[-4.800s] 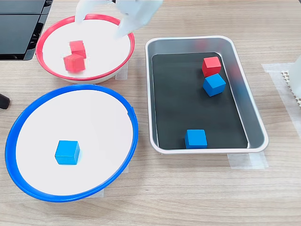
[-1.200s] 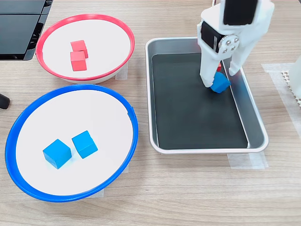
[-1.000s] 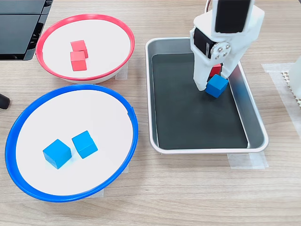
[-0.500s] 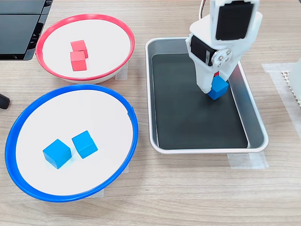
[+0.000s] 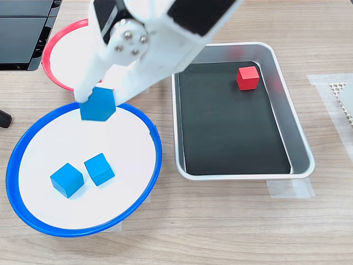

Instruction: Move six blocks tray to matching dishes

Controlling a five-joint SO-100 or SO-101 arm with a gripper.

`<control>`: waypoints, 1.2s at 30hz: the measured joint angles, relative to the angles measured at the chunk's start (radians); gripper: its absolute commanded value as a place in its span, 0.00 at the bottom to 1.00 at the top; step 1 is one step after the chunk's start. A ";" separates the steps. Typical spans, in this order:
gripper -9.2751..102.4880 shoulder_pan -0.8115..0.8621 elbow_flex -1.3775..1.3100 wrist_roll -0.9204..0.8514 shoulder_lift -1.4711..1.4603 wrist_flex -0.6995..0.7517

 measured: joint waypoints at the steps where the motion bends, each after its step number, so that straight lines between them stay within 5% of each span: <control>1: 0.17 -0.006 0.009 0.005 -0.012 -0.011; 8: 0.30 -0.023 0.078 0.049 -0.041 0.020; 14: 0.09 -0.015 0.156 0.020 0.060 0.117; 24: 0.10 0.304 0.422 -0.176 0.463 0.675; 31: 0.25 0.652 0.600 -0.413 0.523 0.535; 36: 0.26 0.672 0.637 -0.403 0.489 0.471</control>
